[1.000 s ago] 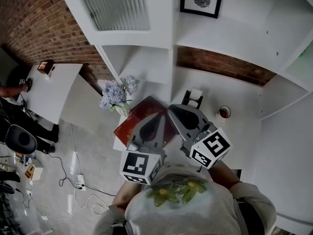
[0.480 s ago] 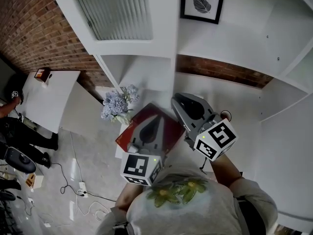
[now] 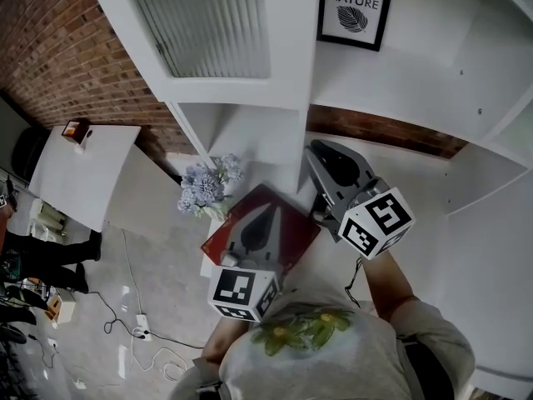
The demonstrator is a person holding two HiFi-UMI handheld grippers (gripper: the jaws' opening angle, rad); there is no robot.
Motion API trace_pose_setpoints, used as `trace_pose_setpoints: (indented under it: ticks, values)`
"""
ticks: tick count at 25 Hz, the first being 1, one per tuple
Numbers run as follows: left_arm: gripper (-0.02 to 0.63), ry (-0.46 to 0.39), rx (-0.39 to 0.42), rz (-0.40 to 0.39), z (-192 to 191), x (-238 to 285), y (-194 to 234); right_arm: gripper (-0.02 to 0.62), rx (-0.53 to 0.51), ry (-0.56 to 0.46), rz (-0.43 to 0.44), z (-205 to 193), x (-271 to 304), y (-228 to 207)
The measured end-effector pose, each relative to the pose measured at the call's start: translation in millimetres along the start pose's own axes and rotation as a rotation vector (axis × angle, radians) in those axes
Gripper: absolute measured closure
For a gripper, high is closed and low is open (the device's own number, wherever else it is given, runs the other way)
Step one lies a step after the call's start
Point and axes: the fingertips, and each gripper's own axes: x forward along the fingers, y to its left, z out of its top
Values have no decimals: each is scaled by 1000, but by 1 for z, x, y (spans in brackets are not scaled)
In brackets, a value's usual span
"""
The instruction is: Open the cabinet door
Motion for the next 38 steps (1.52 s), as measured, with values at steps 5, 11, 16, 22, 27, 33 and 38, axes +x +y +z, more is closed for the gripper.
trace_pose_setpoints:
  ticks: [5,11,16,22,27,33,38]
  values:
    - [595,5,-3,-4,-3,2,2,566,-18,-11,-21,7,8,-9]
    - [595,10,-12,-20,-7,7,0,514,-67,5,-23,11,17,-14]
    - [595,24,-8,-29,-11,11,0,500,-83,-1,-36,15,24,-23]
    - [595,36,-3,-25,-13,14,4,499,-66,-10,-51,18,32,-32]
    - [595,44,-4,-20,-14,16,8,499,-72,-13,-62,20,40,-37]
    - [595,47,-9,-8,-16,15,14,499,-87,-8,-61,21,47,-39]
    - [595,49,-12,-5,-17,16,15,499,-78,-5,-40,20,50,-39]
